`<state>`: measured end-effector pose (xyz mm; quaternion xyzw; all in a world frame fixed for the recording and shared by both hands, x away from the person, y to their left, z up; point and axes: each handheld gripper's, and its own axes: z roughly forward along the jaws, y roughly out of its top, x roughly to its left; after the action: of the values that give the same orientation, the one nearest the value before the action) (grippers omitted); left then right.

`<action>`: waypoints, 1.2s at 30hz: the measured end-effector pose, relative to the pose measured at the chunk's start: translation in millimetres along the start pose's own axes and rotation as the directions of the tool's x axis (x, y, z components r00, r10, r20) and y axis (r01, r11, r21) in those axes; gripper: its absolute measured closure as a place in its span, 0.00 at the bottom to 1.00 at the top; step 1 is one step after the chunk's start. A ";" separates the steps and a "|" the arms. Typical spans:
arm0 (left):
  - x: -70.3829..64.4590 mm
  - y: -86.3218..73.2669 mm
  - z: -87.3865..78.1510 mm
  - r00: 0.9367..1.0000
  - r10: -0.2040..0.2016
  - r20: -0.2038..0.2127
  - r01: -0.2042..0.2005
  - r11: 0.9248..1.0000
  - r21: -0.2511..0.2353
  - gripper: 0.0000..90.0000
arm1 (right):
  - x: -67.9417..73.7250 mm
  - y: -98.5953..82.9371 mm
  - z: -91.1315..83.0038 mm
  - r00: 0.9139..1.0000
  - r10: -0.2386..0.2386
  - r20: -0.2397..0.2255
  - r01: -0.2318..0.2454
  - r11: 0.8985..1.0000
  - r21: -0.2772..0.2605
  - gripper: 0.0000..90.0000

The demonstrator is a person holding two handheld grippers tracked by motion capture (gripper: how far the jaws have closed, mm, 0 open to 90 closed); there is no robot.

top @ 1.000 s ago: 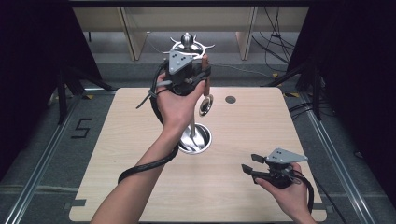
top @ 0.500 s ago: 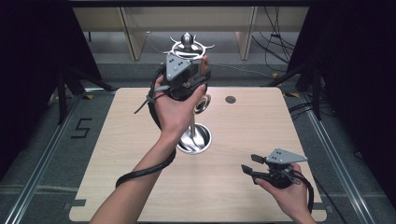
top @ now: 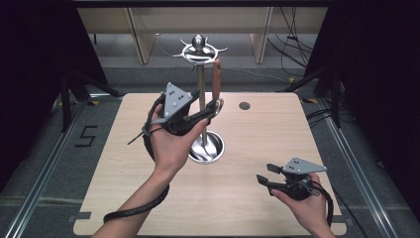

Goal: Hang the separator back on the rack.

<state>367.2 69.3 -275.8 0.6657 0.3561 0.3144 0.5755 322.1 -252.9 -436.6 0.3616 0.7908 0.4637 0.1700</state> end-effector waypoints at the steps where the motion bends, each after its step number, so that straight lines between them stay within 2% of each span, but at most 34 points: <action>1: 1.7 -3.1 -3.2 1.000 0.008 -0.001 -0.008 1.000 0.005 0.52 | -0.5 0.0 -0.1 1.000 -0.004 0.001 0.004 1.000 0.000 0.49; 2: 3.0 -6.4 -6.2 1.000 0.009 -0.004 -0.009 1.000 0.009 0.51 | 0.4 0.1 -0.9 1.000 0.012 -0.002 -0.012 1.000 0.009 0.49; 4: 6.4 -14.5 -11.5 1.000 0.010 0.004 -0.010 1.000 0.024 0.51 | -0.5 -0.1 -0.1 1.000 -0.007 0.002 0.007 1.000 0.002 0.49; 6: 9.1 -24.1 -17.5 1.000 0.019 -0.005 -0.019 0.999 0.047 0.51 | 0.2 0.0 -0.1 1.000 -0.002 0.000 0.002 1.000 0.003 0.49; 11: 19.8 -46.3 -31.2 1.000 0.028 0.005 -0.029 0.998 0.053 0.50 | 0.1 -0.1 -0.1 1.000 0.005 0.000 -0.005 1.000 0.007 0.49; 18: 28.7 -82.6 -46.9 0.999 0.041 0.001 -0.041 0.995 0.096 0.47 | -0.5 0.9 -1.7 1.000 0.000 -0.003 0.000 1.000 0.014 0.49; 19: 30.0 -88.1 -48.6 0.999 0.042 0.000 -0.042 0.994 0.100 0.47 | 0.6 1.2 -2.7 1.000 0.019 -0.008 -0.019 1.000 0.021 0.49; 20: 31.4 -95.0 -50.8 0.999 0.046 -0.004 -0.045 0.993 0.113 0.46 | -0.5 1.1 -2.6 1.000 0.006 -0.002 -0.006 1.000 0.012 0.49; 23: 33.8 -109.3 -54.5 0.999 0.039 -0.012 -0.037 0.990 0.137 0.45 | -0.3 0.5 -1.5 1.000 0.015 -0.009 -0.015 1.000 0.022 0.49; 25: 36.9 -119.1 -57.6 0.999 0.051 -0.011 -0.049 0.986 0.161 0.45 | 0.7 0.6 -1.5 1.000 0.023 -0.012 -0.023 0.999 0.027 0.49; 27: 38.9 -127.2 -60.0 0.999 0.041 -0.017 -0.038 0.985 0.171 0.45 | 1.0 0.9 -1.7 1.000 0.021 -0.014 -0.021 1.000 0.023 0.49; 33: 47.2 -154.7 -67.2 0.996 0.080 -0.032 -0.071 0.972 0.226 0.45 | 0.2 0.0 0.4 0.999 0.025 -0.021 -0.025 1.000 0.017 0.49; 36: 50.8 -169.9 -70.3 0.997 0.066 -0.046 -0.052 0.965 0.256 0.45 | 0.6 -0.1 0.7 1.000 0.022 -0.018 -0.022 1.000 0.021 0.49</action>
<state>317.7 164.1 -433.7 0.7358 0.3888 0.3010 0.4658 322.0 -252.0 -437.0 0.3676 0.7932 0.4605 0.1537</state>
